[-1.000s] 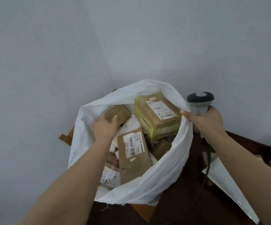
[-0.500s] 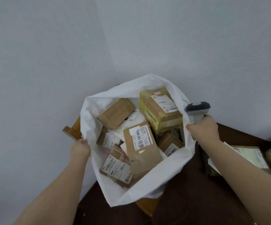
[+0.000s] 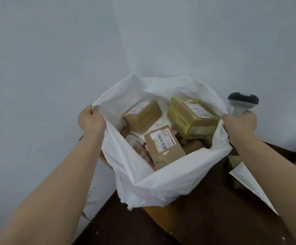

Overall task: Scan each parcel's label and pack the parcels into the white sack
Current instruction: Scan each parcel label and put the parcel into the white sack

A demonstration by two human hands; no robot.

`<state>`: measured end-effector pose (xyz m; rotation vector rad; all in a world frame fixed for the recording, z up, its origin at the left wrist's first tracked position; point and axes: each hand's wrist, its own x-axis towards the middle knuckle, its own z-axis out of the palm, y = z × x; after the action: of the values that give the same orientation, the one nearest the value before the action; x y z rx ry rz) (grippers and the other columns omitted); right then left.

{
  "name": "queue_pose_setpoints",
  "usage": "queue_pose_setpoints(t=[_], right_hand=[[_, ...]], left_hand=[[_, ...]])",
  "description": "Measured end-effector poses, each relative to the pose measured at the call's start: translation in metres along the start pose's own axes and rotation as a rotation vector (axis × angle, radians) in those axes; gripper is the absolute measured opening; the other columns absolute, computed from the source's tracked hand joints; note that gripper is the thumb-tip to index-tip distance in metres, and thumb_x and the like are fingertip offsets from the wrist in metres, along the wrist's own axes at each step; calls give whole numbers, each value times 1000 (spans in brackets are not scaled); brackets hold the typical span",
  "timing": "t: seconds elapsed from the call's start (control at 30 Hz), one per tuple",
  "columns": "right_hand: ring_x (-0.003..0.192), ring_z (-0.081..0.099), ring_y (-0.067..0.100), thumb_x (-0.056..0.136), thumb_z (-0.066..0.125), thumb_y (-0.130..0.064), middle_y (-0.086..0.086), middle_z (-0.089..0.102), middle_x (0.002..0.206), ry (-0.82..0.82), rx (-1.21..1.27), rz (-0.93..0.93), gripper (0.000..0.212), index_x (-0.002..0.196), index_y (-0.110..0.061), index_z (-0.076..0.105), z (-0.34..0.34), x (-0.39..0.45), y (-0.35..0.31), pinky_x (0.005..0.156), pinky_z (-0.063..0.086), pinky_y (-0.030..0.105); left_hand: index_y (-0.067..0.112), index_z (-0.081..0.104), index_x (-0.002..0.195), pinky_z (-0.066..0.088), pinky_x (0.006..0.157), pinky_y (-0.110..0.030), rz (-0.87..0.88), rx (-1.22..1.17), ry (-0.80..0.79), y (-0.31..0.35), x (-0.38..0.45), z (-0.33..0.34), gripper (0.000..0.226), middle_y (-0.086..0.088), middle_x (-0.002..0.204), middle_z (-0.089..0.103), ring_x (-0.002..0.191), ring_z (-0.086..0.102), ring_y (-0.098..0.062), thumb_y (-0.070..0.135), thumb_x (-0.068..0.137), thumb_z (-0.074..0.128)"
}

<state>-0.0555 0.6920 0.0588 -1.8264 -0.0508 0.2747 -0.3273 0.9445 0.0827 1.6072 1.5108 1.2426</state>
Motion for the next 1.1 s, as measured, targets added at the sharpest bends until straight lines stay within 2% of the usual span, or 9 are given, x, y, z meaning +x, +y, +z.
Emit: queue_pose_setpoints(t=[0.07, 0.23, 0.33, 0.4, 0.47, 0.53, 0.77, 0.97, 1.1], right_hand=[[94, 60, 26, 84, 68, -8, 10, 61, 108, 35, -3, -45, 41, 122, -4, 53, -4, 1, -10, 79, 48, 31], [77, 62, 30, 82, 75, -20, 20, 66, 100, -6, -65, 31, 43, 116, 0, 57, -16, -12, 6, 55, 44, 26], [64, 56, 20, 86, 73, -18, 10, 59, 82, 10, -23, 11, 35, 111, -5, 53, -31, -26, 7, 52, 42, 25], [62, 54, 18, 86, 71, -14, 8, 56, 82, 14, 36, 11, 31, 109, -8, 51, -43, -34, 3, 52, 42, 26], [57, 53, 20, 86, 70, -12, 15, 61, 89, -16, 102, 26, 28, 106, -6, 52, -58, -46, -3, 52, 44, 28], [48, 50, 19, 88, 69, -11, 17, 65, 86, -86, 172, 61, 18, 95, -3, 54, -73, -62, -9, 50, 46, 29], [35, 43, 8, 93, 66, -15, 10, 63, 63, -446, 398, 376, 15, 91, -4, 56, -148, -106, -1, 39, 42, 19], [33, 40, 7, 97, 61, -18, 9, 57, 58, -390, 495, 565, 14, 95, -6, 55, -239, -128, 43, 36, 42, 16], [33, 41, 7, 97, 61, -18, 8, 59, 57, -273, 479, 535, 11, 97, -7, 59, -315, -140, 71, 34, 40, 17]], left_hand=[[12, 39, 62, 28, 54, -30, 37, 18, 2, 5, 3, -6, 29, -4, 60, 35, 59, 33, -17, 10, 91, 44], [12, 38, 58, 51, 61, -47, 2, 196, -169, -21, -21, -14, 34, -11, 57, 48, 61, 56, -31, 17, 91, 43], [14, 45, 61, 44, 59, -37, 36, 263, -202, -18, -25, -25, 29, -9, 62, 51, 66, 55, -33, 17, 89, 43], [10, 63, 93, 51, 72, -37, 36, 337, -217, -12, -30, -33, 23, -11, 86, 64, 80, 60, -34, 24, 89, 45], [12, 53, 131, 52, 90, -47, 23, 367, -202, -1, -39, -36, 46, -15, 120, 61, 102, 61, -36, 31, 89, 49], [13, 44, 138, 51, 91, -48, 81, 330, -196, 14, -49, -33, 53, -16, 130, 55, 107, 60, -37, 31, 88, 52], [17, 46, 132, 46, 81, -34, 282, 165, -464, 82, -143, 33, 42, -7, 108, 60, 95, 59, -26, 23, 91, 51], [15, 50, 129, 48, 91, -38, 450, 62, -787, 127, -266, 94, 40, -7, 107, 62, 99, 60, -25, 21, 89, 55], [14, 51, 129, 48, 89, -37, 556, 22, -974, 147, -347, 119, 41, -4, 100, 59, 97, 59, -24, 19, 89, 54]])
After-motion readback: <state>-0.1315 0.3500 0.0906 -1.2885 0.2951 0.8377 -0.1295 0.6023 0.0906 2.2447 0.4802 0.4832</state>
